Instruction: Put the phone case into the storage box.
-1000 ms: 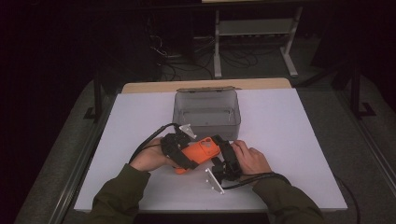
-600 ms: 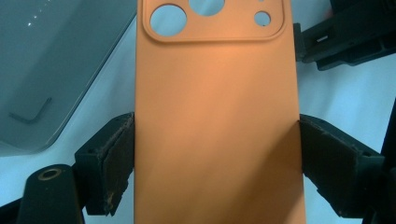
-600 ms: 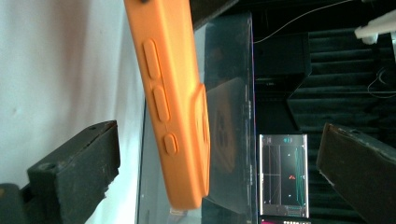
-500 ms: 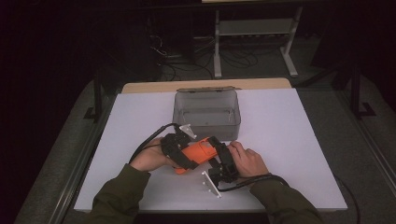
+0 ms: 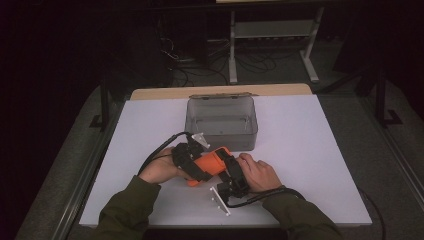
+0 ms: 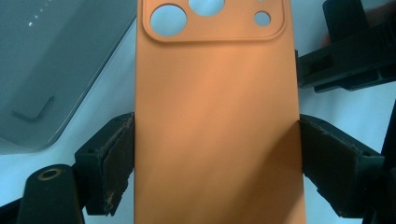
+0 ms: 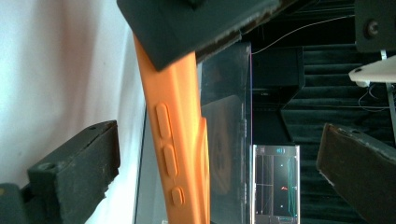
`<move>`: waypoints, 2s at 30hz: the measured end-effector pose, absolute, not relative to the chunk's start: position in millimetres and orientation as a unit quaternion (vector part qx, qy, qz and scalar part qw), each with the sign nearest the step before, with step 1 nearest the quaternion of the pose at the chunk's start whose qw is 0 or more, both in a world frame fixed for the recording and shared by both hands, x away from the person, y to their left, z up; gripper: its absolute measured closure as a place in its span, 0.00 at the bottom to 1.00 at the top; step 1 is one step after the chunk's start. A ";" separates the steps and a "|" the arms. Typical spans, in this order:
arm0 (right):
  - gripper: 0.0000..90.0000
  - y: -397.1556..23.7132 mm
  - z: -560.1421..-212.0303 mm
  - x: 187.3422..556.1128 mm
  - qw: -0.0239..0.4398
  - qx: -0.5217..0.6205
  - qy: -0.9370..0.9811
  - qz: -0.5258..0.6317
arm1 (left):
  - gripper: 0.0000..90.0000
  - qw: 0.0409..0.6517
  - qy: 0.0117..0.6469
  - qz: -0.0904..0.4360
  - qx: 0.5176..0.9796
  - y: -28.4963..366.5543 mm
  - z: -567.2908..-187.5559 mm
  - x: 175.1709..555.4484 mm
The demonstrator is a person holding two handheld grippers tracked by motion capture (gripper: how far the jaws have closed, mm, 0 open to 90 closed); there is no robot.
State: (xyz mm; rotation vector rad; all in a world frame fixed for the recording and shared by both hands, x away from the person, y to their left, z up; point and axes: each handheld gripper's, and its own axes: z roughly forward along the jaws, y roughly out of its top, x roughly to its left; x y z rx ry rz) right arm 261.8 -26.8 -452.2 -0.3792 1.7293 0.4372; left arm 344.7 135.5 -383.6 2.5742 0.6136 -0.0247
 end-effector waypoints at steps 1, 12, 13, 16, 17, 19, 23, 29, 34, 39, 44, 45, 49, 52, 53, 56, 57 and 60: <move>0.00 -26.0 -452.3 261.8 0.613 -0.166 0.749 0.190 | 0.18 0.246 0.226 -0.009 0.943 135.3 -383.8 344.5; 0.05 -21.1 -454.4 258.6 0.616 -0.177 0.745 0.187 | 0.18 0.242 0.225 -0.009 0.944 134.2 -384.4 344.1; 0.06 -20.9 -454.7 258.3 0.616 -0.179 0.744 0.187 | 0.18 0.242 0.224 -0.009 0.944 134.3 -384.2 344.1; 0.08 -19.9 -455.5 256.6 0.615 -0.183 0.744 0.187 | 0.18 0.242 0.224 -0.008 0.944 134.9 -384.0 344.5; 0.09 -19.7 -456.0 256.2 0.614 -0.184 0.745 0.186 | 0.18 0.243 0.225 -0.007 0.944 135.1 -383.9 344.6; 0.12 -19.5 -456.7 255.3 0.612 -0.184 0.746 0.185 | 0.18 0.243 0.225 -0.007 0.944 135.3 -383.9 344.6; 0.15 -19.0 -457.6 254.1 0.611 -0.189 0.747 0.184 | 0.18 0.244 0.226 -0.007 0.943 135.1 -383.7 344.2; 0.18 -18.4 -459.2 253.1 0.611 -0.198 0.746 0.180 | 0.18 0.244 0.228 -0.007 0.943 135.1 -383.5 344.0; 0.25 -17.8 -460.3 250.6 0.610 -0.202 0.744 0.180 | 0.18 0.245 0.228 -0.007 0.942 135.3 -383.1 343.9; 0.30 -17.0 -461.9 249.1 0.608 -0.207 0.746 0.176 | 0.18 0.244 0.227 -0.007 0.943 135.5 -383.1 344.1; 0.37 -17.0 -462.9 249.0 0.610 -0.205 0.746 0.172 | 0.18 0.245 0.228 -0.007 0.942 135.6 -382.9 344.0; 0.38 -17.1 -462.9 248.8 0.612 -0.205 0.745 0.172 | 0.18 0.245 0.228 -0.007 0.942 135.6 -382.9 344.0; 0.44 -16.8 -462.9 247.7 0.614 -0.207 0.742 0.173 | 0.18 0.244 0.228 -0.007 0.943 135.6 -383.0 344.1; 0.47 -16.7 -463.6 247.3 0.614 -0.208 0.742 0.171 | 0.18 0.244 0.229 -0.007 0.942 135.8 -383.0 344.2; 0.48 -16.7 -463.6 247.1 0.614 -0.208 0.742 0.171 | 0.18 0.244 0.230 -0.007 0.942 136.1 -382.9 344.3; 0.51 -16.7 -463.3 246.3 0.615 -0.208 0.741 0.173 | 0.18 0.245 0.232 -0.007 0.941 136.6 -382.8 344.6; 0.53 -16.6 -463.2 246.0 0.615 -0.209 0.740 0.173 | 0.18 0.245 0.231 -0.007 0.941 136.6 -382.8 344.6; 0.55 -16.3 -463.4 245.5 0.615 -0.210 0.740 0.172 | 0.18 0.245 0.231 -0.008 0.942 136.3 -382.9 344.3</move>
